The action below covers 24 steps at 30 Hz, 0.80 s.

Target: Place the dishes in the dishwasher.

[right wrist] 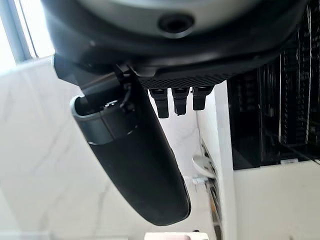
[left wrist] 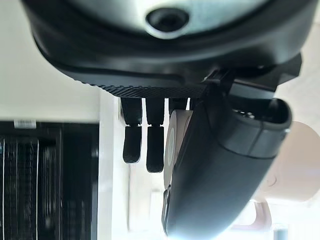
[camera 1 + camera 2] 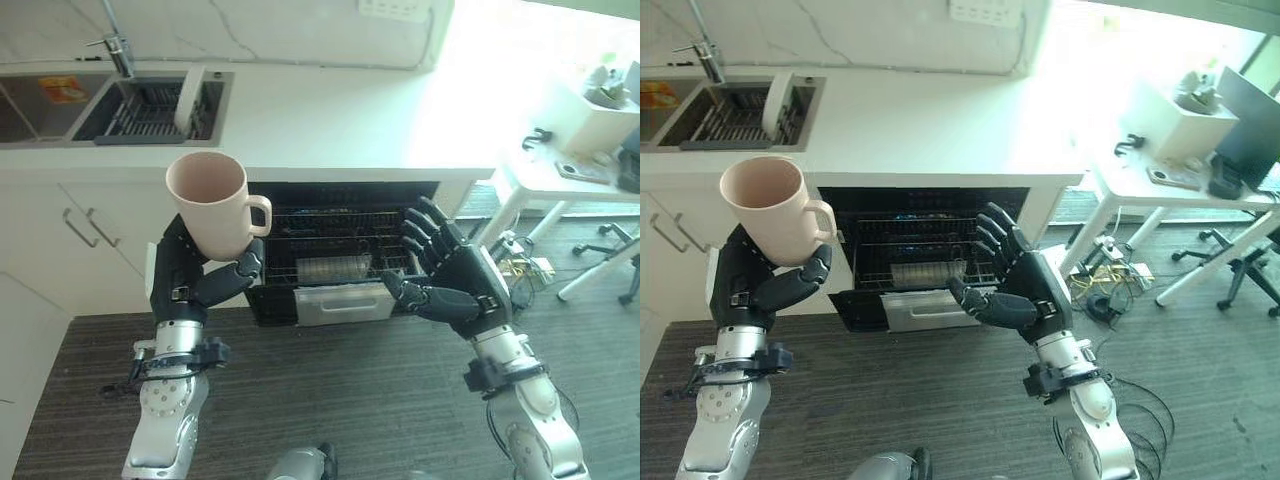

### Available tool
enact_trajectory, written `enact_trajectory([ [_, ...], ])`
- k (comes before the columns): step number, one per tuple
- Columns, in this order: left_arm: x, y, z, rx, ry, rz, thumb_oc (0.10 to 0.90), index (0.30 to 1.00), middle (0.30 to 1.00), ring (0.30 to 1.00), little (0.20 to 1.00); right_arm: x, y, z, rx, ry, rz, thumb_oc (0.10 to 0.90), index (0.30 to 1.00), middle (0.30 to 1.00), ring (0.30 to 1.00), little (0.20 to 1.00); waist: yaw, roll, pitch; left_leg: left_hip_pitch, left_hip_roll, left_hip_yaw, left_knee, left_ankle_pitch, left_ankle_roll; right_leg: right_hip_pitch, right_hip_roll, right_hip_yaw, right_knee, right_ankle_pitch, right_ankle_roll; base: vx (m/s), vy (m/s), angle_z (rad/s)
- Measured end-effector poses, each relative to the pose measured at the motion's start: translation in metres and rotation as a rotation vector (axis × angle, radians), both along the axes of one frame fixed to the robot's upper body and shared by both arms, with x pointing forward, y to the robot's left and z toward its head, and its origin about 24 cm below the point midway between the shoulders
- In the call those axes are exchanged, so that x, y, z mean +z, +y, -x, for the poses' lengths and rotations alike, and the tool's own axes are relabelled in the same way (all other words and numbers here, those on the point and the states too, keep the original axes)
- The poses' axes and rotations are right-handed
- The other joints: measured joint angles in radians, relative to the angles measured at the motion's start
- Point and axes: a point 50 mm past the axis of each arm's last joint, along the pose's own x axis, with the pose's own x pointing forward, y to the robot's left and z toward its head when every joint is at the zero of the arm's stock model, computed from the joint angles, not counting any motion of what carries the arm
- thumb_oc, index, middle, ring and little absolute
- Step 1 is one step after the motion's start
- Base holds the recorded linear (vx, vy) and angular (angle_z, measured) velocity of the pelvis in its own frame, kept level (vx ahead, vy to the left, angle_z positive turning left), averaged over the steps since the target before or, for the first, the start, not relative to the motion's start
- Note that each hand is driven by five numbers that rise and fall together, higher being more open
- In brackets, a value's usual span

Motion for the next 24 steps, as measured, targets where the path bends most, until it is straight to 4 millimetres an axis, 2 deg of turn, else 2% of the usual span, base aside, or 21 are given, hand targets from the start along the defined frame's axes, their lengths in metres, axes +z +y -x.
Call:
enact_trajectory([
  [1,0.0,0.0,0.0,-0.001,0.003,-0.001,0.4,0.3,0.3,0.3,0.3,-0.001,-0.001,0.001,0.0,0.005,0.003,0.8,0.9,0.9,0.9,0.9,-0.003,0.006,0.001,0.004,-0.001,-0.002,-0.012,0.009,-0.007,-0.024,0.007,-0.01,-0.02,-0.015,-0.009,0.2,-0.113,0.52],
  [2,-0.002,-0.001,-0.001,-0.007,0.012,0.003,0.4,0.3,0.3,0.3,0.3,-0.009,-0.005,0.005,-0.005,0.043,0.03,0.8,0.9,0.9,0.9,0.9,-0.035,0.028,0.003,0.041,-0.008,-0.044,-0.082,0.034,-0.078,-0.074,0.043,-0.059,-0.255,-0.035,-0.043,0.23,-0.186,0.61],
  [3,-0.005,-0.001,-0.001,-0.006,0.026,0.007,0.4,0.3,0.3,0.3,0.3,-0.016,-0.01,0.008,-0.007,0.077,0.053,0.8,0.9,0.9,0.9,0.9,-0.028,0.027,0.005,0.072,-0.009,-0.045,-0.108,0.034,-0.266,-0.072,0.079,-0.08,-0.497,0.006,-0.092,0.29,-0.32,0.83],
  [4,-0.004,0.002,-0.001,-0.009,0.031,-0.017,0.4,0.3,0.3,0.3,0.3,-0.019,-0.011,0.01,-0.019,0.089,0.041,0.8,0.9,0.9,0.9,0.9,-0.029,-0.035,0.019,0.021,-0.048,-0.077,0.017,0.046,-0.264,-0.065,0.04,-0.064,-0.62,0.083,-0.105,0.33,-0.399,0.87],
  [5,0.006,0.003,-0.006,-0.044,0.003,-0.081,0.4,0.3,0.3,0.3,0.3,-0.022,-0.015,0.01,-0.043,0.085,0.028,0.8,0.9,0.9,0.9,0.9,-0.052,-0.063,0.012,-0.059,-0.004,-0.114,0.214,-0.029,-0.106,-0.081,-0.028,-0.012,-0.681,0.145,-0.072,0.32,-0.388,0.93],
  [6,0.013,0.005,-0.006,-0.04,-0.03,-0.105,0.4,0.3,0.3,0.3,0.3,-0.02,-0.02,0.003,-0.043,0.064,0.054,0.8,0.9,0.9,0.9,0.9,-0.043,-0.073,0.013,-0.07,0.034,-0.154,0.25,-0.168,-0.107,-0.134,-0.088,0.071,-0.671,0.126,0.009,0.26,-0.278,0.51],
  [7,0.006,0.01,-0.006,0.018,-0.007,-0.061,0.4,0.3,0.3,0.3,0.3,-0.024,-0.019,-0.003,-0.042,0.084,0.048,0.8,0.9,0.9,0.9,0.9,-0.024,-0.084,0.029,-0.056,0.021,-0.151,0.279,-0.197,-0.113,-0.174,-0.107,0.178,-0.67,0.125,0.0,0.31,-0.33,0.43],
  [8,-0.005,0.009,-0.007,0.046,0.029,-0.009,0.4,0.3,0.3,0.3,0.3,-0.029,-0.021,0.001,-0.061,0.118,0.046,0.8,0.9,0.9,0.9,0.9,-0.051,-0.055,0.04,-0.042,0.031,-0.2,0.264,-0.195,-0.119,-0.173,-0.081,0.247,-0.668,0.127,0.003,0.31,-0.38,0.67],
  [9,-0.012,0.005,-0.006,0.03,0.065,-0.005,0.4,0.3,0.3,0.3,0.3,-0.032,-0.021,0.003,-0.064,0.132,0.045,0.8,0.9,0.9,0.9,0.9,-0.06,-0.035,0.052,-0.009,0.034,-0.251,0.208,-0.176,-0.134,-0.167,-0.044,0.278,-0.666,0.13,0.012,0.32,-0.434,1.25],
  [10,-0.021,0.0,-0.006,0.009,0.115,-0.004,0.4,0.3,0.3,0.3,0.3,-0.034,-0.017,0.004,-0.055,0.149,0.046,0.8,0.9,0.9,0.9,0.9,-0.072,-0.033,0.054,0.061,0.062,-0.286,0.108,-0.137,-0.159,-0.135,0.017,0.286,-0.665,0.131,0.011,0.31,-0.522,1.11],
  [11,-0.022,-0.003,-0.006,-0.008,0.12,-0.01,0.4,0.3,0.3,0.3,0.3,-0.031,-0.014,0.004,-0.041,0.138,0.048,0.8,0.9,0.9,0.9,0.9,-0.079,-0.031,0.054,0.106,0.075,-0.304,0.045,-0.118,-0.177,-0.106,0.053,0.277,-0.674,0.133,0.008,0.28,-0.496,0.95],
  [12,-0.018,-0.005,-0.004,-0.019,0.106,-0.017,0.4,0.3,0.3,0.3,0.3,-0.024,-0.011,0.004,-0.024,0.107,0.051,0.8,0.9,0.9,0.9,0.9,-0.076,-0.042,0.048,0.156,0.085,-0.308,-0.022,-0.105,-0.195,-0.076,0.071,0.192,-0.665,0.136,-0.003,0.29,-0.512,0.63],
  [13,-0.013,-0.005,-0.002,-0.02,0.088,-0.021,0.4,0.3,0.3,0.3,0.3,-0.015,-0.009,-0.001,-0.005,0.073,0.067,0.8,0.9,0.9,0.9,0.9,-0.069,-0.062,0.036,0.207,0.084,-0.3,-0.064,-0.102,-0.205,-0.045,0.089,0.119,-0.655,0.145,-0.048,0.23,-0.421,0.16],
  [14,-0.011,-0.01,0.0,-0.028,0.073,-0.002,0.4,0.3,0.3,0.3,0.3,-0.005,-0.011,-0.009,-0.004,0.037,0.09,0.8,0.9,0.9,0.9,0.9,-0.058,-0.02,0.036,0.221,0.134,-0.264,-0.057,-0.101,-0.226,-0.043,0.123,0.086,-0.617,0.142,-0.066,0.2,-0.37,-0.18],
  [15,-0.004,-0.012,0.0,-0.042,0.045,-0.009,0.4,0.3,0.3,0.3,0.3,0.003,-0.011,-0.015,-0.003,0.011,0.085,0.8,0.9,0.9,0.9,0.9,-0.054,-0.018,0.035,0.235,0.16,-0.233,-0.058,-0.083,-0.254,-0.04,0.144,0.078,-0.598,0.11,-0.099,0.2,-0.397,-0.35],
  [17,0.008,-0.018,-0.001,-0.071,-0.007,-0.014,0.4,0.3,0.3,0.3,0.3,0.013,-0.015,-0.019,-0.022,-0.021,0.069,0.8,0.9,0.9,0.9,0.9,-0.054,-0.017,0.034,0.215,0.194,-0.199,0.001,-0.056,-0.258,-0.03,0.183,0.067,-0.596,0.085,-0.131,0.18,-0.436,-0.27],
  [18,0.01,-0.02,-0.001,-0.082,-0.016,-0.016,0.4,0.3,0.3,0.3,0.3,0.013,-0.018,-0.019,-0.03,-0.019,0.076,0.8,0.9,0.9,0.9,0.9,-0.055,-0.018,0.031,0.222,0.21,-0.198,0.013,-0.037,-0.282,-0.022,0.196,0.054,-0.591,0.068,-0.152,0.12,-0.367,-0.2],
  [19,0.012,-0.022,0.0,-0.092,-0.025,-0.019,0.4,0.3,0.3,0.3,0.3,0.011,-0.022,-0.015,-0.042,-0.01,0.082,0.8,0.9,0.9,0.9,0.9,-0.059,-0.012,0.027,0.219,0.225,-0.194,0.037,-0.027,-0.286,-0.011,0.214,0.045,-0.597,0.048,-0.171,0.09,-0.298,-0.12],
  [21,0.015,-0.023,0.001,-0.095,-0.036,-0.02,0.4,0.3,0.3,0.3,0.3,0.0,-0.027,-0.006,-0.064,0.043,0.074,0.8,0.9,0.9,0.9,0.9,-0.072,-0.02,0.024,0.179,0.251,-0.188,0.079,-0.003,-0.279,0.003,0.23,0.047,-0.597,0.034,-0.199,0.08,-0.265,0.04],
  [23,0.014,-0.023,0.002,-0.099,-0.031,-0.02,0.4,0.3,0.3,0.3,0.3,-0.006,-0.029,-0.002,-0.068,0.079,0.078,0.8,0.9,0.9,0.9,0.9,-0.085,-0.019,0.024,0.157,0.251,-0.155,0.001,0.013,-0.284,0.003,0.235,0.044,-0.605,0.027,-0.216,0.06,-0.234,0.02],
  [24,0.013,-0.024,0.002,-0.1,-0.029,-0.02,0.4,0.3,0.3,0.3,0.3,-0.009,-0.029,0.0,-0.07,0.091,0.08,0.8,0.9,0.9,0.9,0.9,-0.085,-0.018,0.024,0.142,0.248,-0.137,-0.016,0.057,-0.279,0.007,0.241,0.037,-0.605,0.012,-0.219,0.03,-0.132,0.02],
])
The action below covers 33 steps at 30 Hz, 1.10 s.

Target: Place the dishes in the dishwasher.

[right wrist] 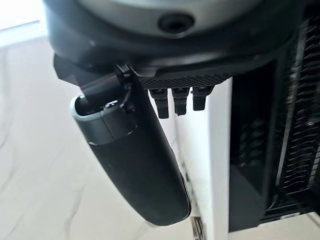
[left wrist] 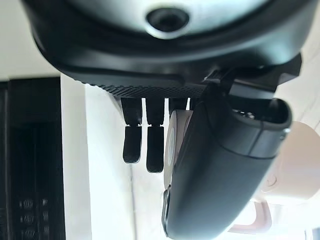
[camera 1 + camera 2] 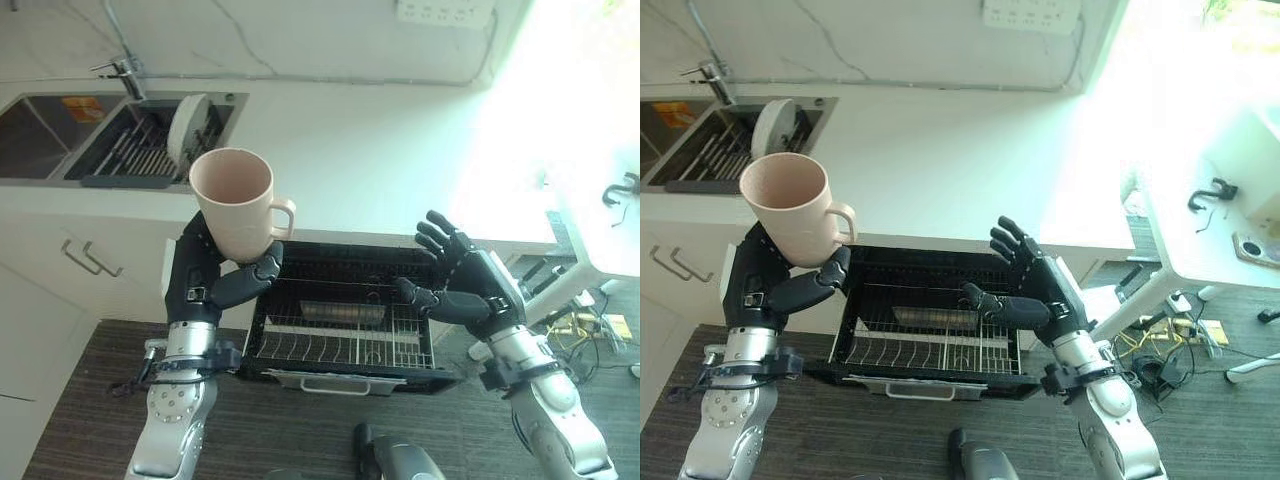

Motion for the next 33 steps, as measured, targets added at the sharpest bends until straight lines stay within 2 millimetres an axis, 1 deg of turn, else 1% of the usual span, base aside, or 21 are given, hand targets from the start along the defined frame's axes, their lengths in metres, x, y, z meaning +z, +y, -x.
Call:
enact_trajectory([
  [1,-0.001,-0.001,0.001,-0.006,0.003,-0.002,0.4,0.3,0.3,0.3,0.3,-0.004,-0.002,0.003,-0.007,0.021,0.002,0.8,0.9,0.9,0.9,0.9,-0.001,-0.007,0.0,0.005,0.004,0.018,0.009,0.015,-0.01,0.003,-0.001,-0.006,0.011,-0.011,-0.005,0.0,-0.013,0.19],
  [2,-0.002,-0.002,0.001,-0.016,0.006,-0.001,0.4,0.3,0.3,0.3,0.3,-0.007,-0.004,0.006,-0.019,0.034,0.0,0.8,0.9,0.9,0.9,0.9,-0.002,-0.01,0.0,-0.007,0.008,0.016,0.02,0.018,-0.006,0.008,-0.004,-0.008,0.004,-0.013,-0.001,-0.05,-0.057,0.21],
  [3,-0.003,-0.002,0.002,-0.019,0.009,-0.004,0.4,0.3,0.3,0.3,0.3,-0.007,-0.004,0.006,-0.017,0.034,0.001,0.8,0.9,0.9,0.9,0.9,0.0,-0.009,-0.001,-0.014,0.003,0.018,0.017,0.018,-0.008,0.007,-0.004,-0.009,-0.002,-0.008,0.002,-0.07,-0.033,0.15],
  [4,-0.003,-0.002,0.002,-0.023,0.008,-0.005,0.4,0.3,0.3,0.3,0.3,-0.007,-0.003,0.005,-0.014,0.032,0.0,0.8,0.9,0.9,0.9,0.9,0.002,-0.006,-0.001,-0.018,0.0,0.022,-0.001,0.018,-0.009,0.01,-0.001,-0.012,-0.012,-0.001,-0.005,-0.11,0.026,0.35],
  [5,-0.004,-0.006,-0.002,-0.04,0.001,0.001,0.4,0.3,0.3,0.3,0.3,-0.007,-0.004,0.005,-0.026,0.028,-0.008,0.8,0.9,0.9,0.9,0.9,-0.024,-0.005,0.0,-0.053,0.007,0.053,0.009,0.009,-0.008,0.018,-0.016,-0.051,-0.031,0.005,-0.005,-0.07,0.12,0.77],
  [6,-0.005,-0.012,-0.004,-0.066,0.006,0.003,0.4,0.3,0.3,0.3,0.3,-0.006,-0.005,0.004,-0.041,0.021,-0.024,0.8,0.9,0.9,0.9,0.9,-0.04,-0.003,-0.001,-0.094,0.0,0.097,-0.003,0.004,-0.001,0.024,-0.029,-0.07,-0.056,0.02,0.01,-0.06,0.146,0.79],
  [7,-0.006,-0.013,-0.004,-0.079,0.006,0.002,0.4,0.3,0.3,0.3,0.3,-0.004,-0.004,0.002,-0.037,0.01,-0.024,0.8,0.9,0.9,0.9,0.9,-0.039,0.0,0.0,-0.121,-0.007,0.105,-0.007,0.002,0.004,0.024,-0.031,-0.074,-0.074,0.034,0.005,-0.06,0.145,0.49],
  [8,-0.007,-0.015,-0.005,-0.087,0.01,0.001,0.4,0.3,0.3,0.3,0.3,-0.002,-0.003,0.0,-0.032,-0.001,-0.02,0.8,0.9,0.9,0.9,0.9,-0.043,0.008,0.0,-0.138,-0.009,0.098,-0.019,0.004,0.008,0.023,-0.03,-0.082,-0.083,0.043,0.009,-0.06,0.183,0.03],
  [10,-0.011,-0.014,-0.005,-0.08,0.024,0.001,0.4,0.3,0.3,0.3,0.3,0.002,-0.006,-0.001,-0.026,-0.017,-0.002,0.8,0.9,0.9,0.9,0.9,-0.047,0.021,-0.005,-0.135,-0.011,0.081,-0.054,0.004,0.01,0.025,-0.03,-0.082,-0.079,0.049,0.014,-0.05,0.221,-0.04],
  [11,-0.011,-0.014,-0.006,-0.079,0.02,0.001,0.4,0.3,0.3,0.3,0.3,0.004,-0.009,0.0,-0.033,-0.026,0.005,0.8,0.9,0.9,0.9,0.9,-0.052,0.031,-0.005,-0.134,-0.014,0.069,-0.058,0.003,0.012,0.022,-0.031,-0.079,-0.079,0.053,0.021,-0.03,0.188,-0.1],
  [12,-0.01,-0.014,-0.007,-0.082,0.015,0.0,0.4,0.3,0.3,0.3,0.3,0.005,-0.014,0.001,-0.049,-0.029,-0.001,0.8,0.9,0.9,0.9,0.9,-0.053,0.043,-0.006,-0.127,-0.015,0.074,-0.065,0.001,0.015,0.014,-0.035,-0.081,-0.077,0.053,0.021,-0.01,0.14,-0.12],
  [13,-0.009,-0.014,-0.007,-0.083,0.012,0.0,0.4,0.3,0.3,0.3,0.3,0.005,-0.017,0.002,-0.061,-0.028,-0.012,0.8,0.9,0.9,0.9,0.9,-0.052,0.04,-0.005,-0.119,-0.024,0.083,-0.075,0.017,0.006,0.006,-0.05,-0.08,-0.067,0.054,0.022,-0.01,0.144,-0.11],
  [14,-0.009,-0.014,-0.007,-0.083,0.013,-0.001,0.4,0.3,0.3,0.3,0.3,0.004,-0.017,0.003,-0.063,-0.026,-0.012,0.8,0.9,0.9,0.9,0.9,-0.052,0.037,-0.005,-0.12,-0.033,0.103,-0.07,0.023,0.015,0.003,-0.067,-0.077,-0.063,0.057,0.031,-0.02,0.138,-0.04],
  [16,-0.009,-0.013,-0.008,-0.084,0.011,-0.001,0.4,0.3,0.3,0.3,0.3,0.003,-0.015,0.004,-0.042,-0.022,-0.013,0.8,0.9,0.9,0.9,0.9,-0.048,0.037,-0.005,-0.122,-0.054,0.123,-0.056,0.027,0.018,0.004,-0.098,-0.077,-0.065,0.066,0.057,-0.01,0.121,-0.06],
  [19,-0.006,-0.014,-0.01,-0.091,-0.001,-0.005,0.4,0.3,0.3,0.3,0.3,0.003,-0.007,0.003,-0.008,-0.03,-0.032,0.8,0.9,0.9,0.9,0.9,-0.044,0.033,-0.014,-0.141,-0.086,0.134,-0.064,0.023,0.051,0.018,-0.132,-0.084,-0.134,0.098,0.111,-0.02,0.135,-0.03],
  [20,-0.008,-0.014,-0.012,-0.088,0.007,-0.009,0.4,0.3,0.3,0.3,0.3,0.006,0.0,-0.001,0.017,-0.046,-0.047,0.8,0.9,0.9,0.9,0.9,-0.04,0.017,-0.025,-0.138,-0.104,0.151,-0.06,0.019,0.08,0.024,-0.157,-0.085,-0.147,0.114,0.13,-0.03,0.155,-0.06],
  [21,-0.011,-0.016,-0.014,-0.091,0.02,-0.036,0.4,0.3,0.3,0.3,0.3,0.01,0.005,-0.003,0.038,-0.067,-0.059,0.8,0.9,0.9,0.9,0.9,-0.036,0.003,-0.043,-0.137,-0.116,0.157,-0.054,0.014,0.099,0.026,-0.173,-0.082,-0.146,0.122,0.14,-0.04,0.125,-0.05],
  [25,-0.019,-0.017,-0.02,-0.105,0.068,-0.08,0.4,0.3,0.3,0.3,0.3,0.026,0.012,-0.009,0.073,-0.138,-0.071,0.8,0.9,0.9,0.9,0.9,-0.022,-0.022,-0.06,-0.136,-0.121,0.173,-0.026,0.0,0.118,0.036,-0.183,-0.083,-0.151,0.15,0.143,-0.02,0.048,-0.08],
  [28,-0.026,-0.024,-0.026,-0.127,0.107,-0.105,0.4,0.3,0.3,0.3,0.3,0.037,0.019,-0.016,0.1,-0.183,-0.092,0.8,0.9,0.9,0.9,0.9,-0.021,-0.023,-0.06,-0.136,-0.121,0.175,-0.026,-0.002,0.12,0.037,-0.181,-0.082,-0.153,0.156,0.144,-0.01,0.02,-0.03],
  [29,-0.028,-0.03,-0.027,-0.153,0.12,-0.115,0.4,0.3,0.3,0.3,0.3,0.041,0.021,-0.018,0.113,-0.196,-0.105,0.8,0.9,0.9,0.9,0.9,-0.022,-0.023,-0.061,-0.134,-0.121,0.178,-0.026,-0.003,0.121,0.037,-0.18,-0.08,-0.154,0.157,0.144,-0.01,0.017,-0.11],
  [33,-0.032,-0.039,-0.026,-0.181,0.135,-0.151,0.4,0.3,0.3,0.3,0.3,0.039,0.03,-0.018,0.149,-0.187,-0.113,0.8,0.9,0.9,0.9,0.9,-0.022,-0.023,-0.061,-0.12,-0.116,0.189,-0.029,-0.005,0.118,0.044,-0.172,-0.066,-0.167,0.151,0.146,0.0,0.006,-0.1],
])
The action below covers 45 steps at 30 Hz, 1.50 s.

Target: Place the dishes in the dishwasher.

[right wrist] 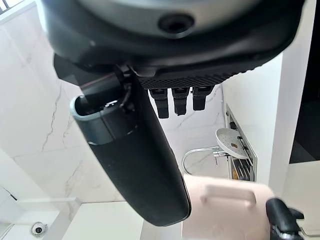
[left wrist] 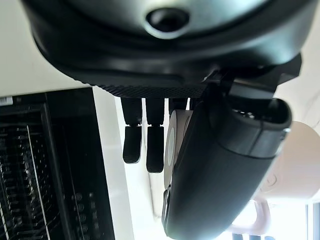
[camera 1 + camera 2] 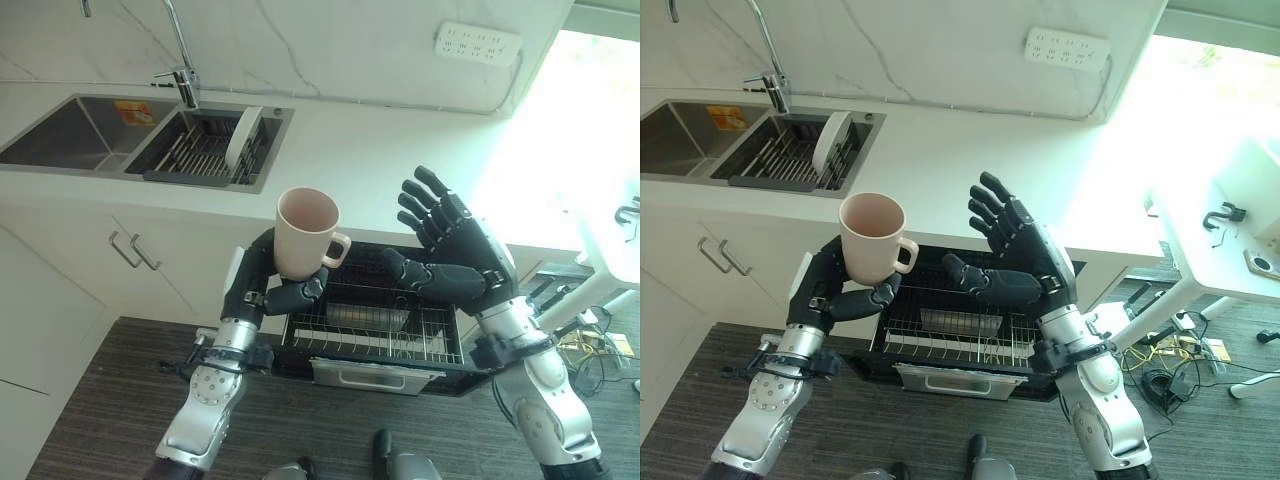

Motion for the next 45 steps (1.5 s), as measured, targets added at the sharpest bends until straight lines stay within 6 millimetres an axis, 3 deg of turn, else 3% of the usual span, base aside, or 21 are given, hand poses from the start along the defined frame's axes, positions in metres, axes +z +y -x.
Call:
enact_trajectory([
  [8,0.0,-0.015,-0.001,-0.076,-0.001,-0.018,0.4,0.3,0.3,0.3,0.3,-0.004,0.015,0.001,0.061,0.017,0.001,0.8,0.9,0.9,0.9,0.9,0.002,0.0,0.0,0.007,0.01,0.007,0.001,-0.006,-0.001,0.007,0.008,0.004,-0.006,0.0,-0.002,0.01,-0.002,-0.03],
  [15,0.001,-0.025,-0.002,-0.134,-0.009,-0.045,0.4,0.3,0.3,0.3,0.3,0.003,0.016,-0.004,0.042,-0.005,-0.005,0.8,0.9,0.9,0.9,0.9,0.003,0.005,-0.003,0.016,0.013,0.008,0.0,-0.007,-0.004,0.013,0.012,0.004,-0.002,-0.001,-0.006,0.01,0.002,0.0],
  [45,0.002,-0.036,-0.003,-0.159,-0.014,-0.04,0.4,0.3,0.3,0.3,0.3,-0.002,0.04,-0.004,0.119,0.034,0.008,0.8,0.9,0.9,0.9,0.9,0.011,0.012,-0.007,0.019,0.013,0.006,0.002,-0.009,-0.005,0.013,0.011,0.003,0.007,-0.008,-0.014,0.0,0.0,0.0],
])
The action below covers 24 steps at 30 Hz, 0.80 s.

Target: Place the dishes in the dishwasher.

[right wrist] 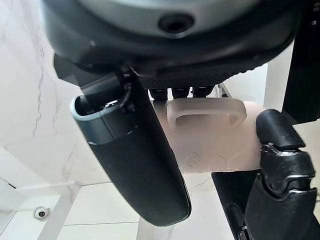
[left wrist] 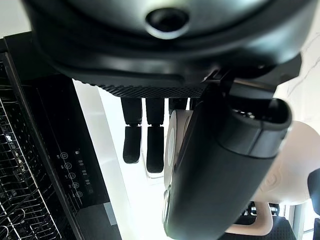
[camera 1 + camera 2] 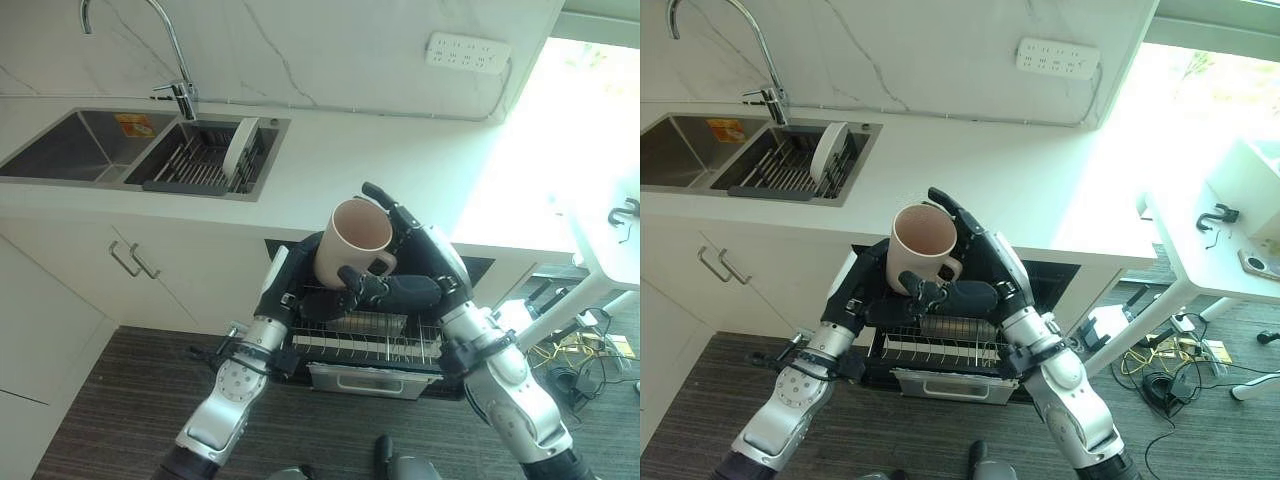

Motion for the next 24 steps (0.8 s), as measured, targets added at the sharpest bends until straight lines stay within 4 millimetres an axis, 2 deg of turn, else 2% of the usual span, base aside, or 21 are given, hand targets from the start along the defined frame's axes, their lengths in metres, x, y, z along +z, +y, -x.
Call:
enact_trajectory([
  [8,-0.0013,-0.0005,-0.0003,0.015,0.01,0.001,0.4,0.3,0.3,0.3,0.3,-0.0007,0.0031,-0.0006,-0.023,0.002,0.019,0.8,0.9,0.9,0.9,0.9,0.019,0.0,0.0,0.0,0.0,-0.001,0.002,0.0,0.0,0.0,-0.001,-0.001,0.002,0.0,0.0,0.0,0.0,0.0],
  [24,-0.0029,-0.0008,-0.0002,0.024,0.017,-0.012,0.4,0.3,0.3,0.3,0.3,-0.0043,0.004,-0.0018,-0.011,0.056,-0.002,0.8,0.9,0.9,0.9,0.9,0.018,0.0,0.0,0.0,0.0,-0.002,0.003,0.0,0.0,0.0,-0.001,-0.002,0.005,-0.001,0.0,0.0,0.0,0.0],
])
